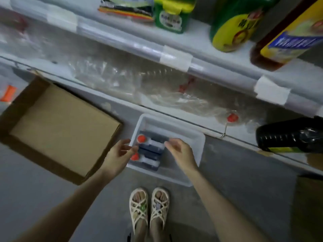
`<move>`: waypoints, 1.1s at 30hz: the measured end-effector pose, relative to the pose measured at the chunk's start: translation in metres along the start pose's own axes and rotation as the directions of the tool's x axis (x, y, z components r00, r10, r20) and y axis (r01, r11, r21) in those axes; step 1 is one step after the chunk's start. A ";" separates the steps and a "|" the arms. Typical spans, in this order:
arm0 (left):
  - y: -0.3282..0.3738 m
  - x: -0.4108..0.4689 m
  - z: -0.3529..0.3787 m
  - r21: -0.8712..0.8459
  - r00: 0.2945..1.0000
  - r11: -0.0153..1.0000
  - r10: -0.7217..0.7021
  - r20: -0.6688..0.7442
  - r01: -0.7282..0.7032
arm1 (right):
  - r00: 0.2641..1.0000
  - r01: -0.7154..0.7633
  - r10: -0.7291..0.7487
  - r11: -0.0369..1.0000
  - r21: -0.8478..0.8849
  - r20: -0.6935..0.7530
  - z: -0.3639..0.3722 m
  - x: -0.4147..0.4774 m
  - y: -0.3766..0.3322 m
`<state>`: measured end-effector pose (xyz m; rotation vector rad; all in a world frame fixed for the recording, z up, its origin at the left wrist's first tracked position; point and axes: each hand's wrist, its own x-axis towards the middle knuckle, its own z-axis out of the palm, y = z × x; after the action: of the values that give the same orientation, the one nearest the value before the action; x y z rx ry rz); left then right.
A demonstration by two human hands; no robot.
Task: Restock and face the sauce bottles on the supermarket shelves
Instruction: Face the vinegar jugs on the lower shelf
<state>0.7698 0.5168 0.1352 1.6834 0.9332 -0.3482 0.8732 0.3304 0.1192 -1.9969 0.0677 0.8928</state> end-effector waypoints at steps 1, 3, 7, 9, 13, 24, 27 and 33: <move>-0.016 0.010 0.005 -0.006 1.000 1.000 -0.020 -0.004 0.020 | 1.000 -0.018 0.018 1.000 -0.005 0.008 0.009 0.010 0.013; -0.045 0.029 0.015 -0.022 0.998 0.998 -0.058 -0.007 0.058 | 0.999 -0.048 0.048 0.999 -0.012 0.014 0.026 0.031 0.040; -0.093 0.066 0.034 -0.064 0.995 0.993 -0.099 -0.009 0.099 | 0.998 -0.045 0.047 0.998 -0.037 0.044 0.054 0.077 0.084; -0.115 0.083 0.043 -0.091 0.993 0.989 -0.121 -0.013 0.119 | 0.998 -0.033 0.036 0.998 -0.058 0.044 0.065 0.101 0.103; -0.147 0.115 0.056 -0.135 0.987 0.982 -0.141 -0.073 0.130 | 0.999 -0.008 0.012 0.996 -0.087 0.048 0.085 0.140 0.133; -0.181 0.133 0.068 -0.126 0.985 0.980 -0.161 -0.058 0.152 | 0.997 0.028 -0.019 0.991 -0.127 0.072 0.103 0.161 0.146; -0.176 0.127 0.065 -0.104 0.987 0.983 -0.158 -0.036 0.154 | 0.999 0.015 -0.008 0.991 -0.129 0.050 0.099 0.157 0.136; -0.138 0.109 0.056 -0.084 0.995 0.992 -0.096 0.017 0.097 | 0.999 -0.010 0.014 0.995 -0.096 0.040 0.060 0.123 0.104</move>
<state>0.7523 0.5174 -0.0482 1.5608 1.0088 -0.3787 0.8905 0.3522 -0.0504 -2.0680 0.0141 0.9604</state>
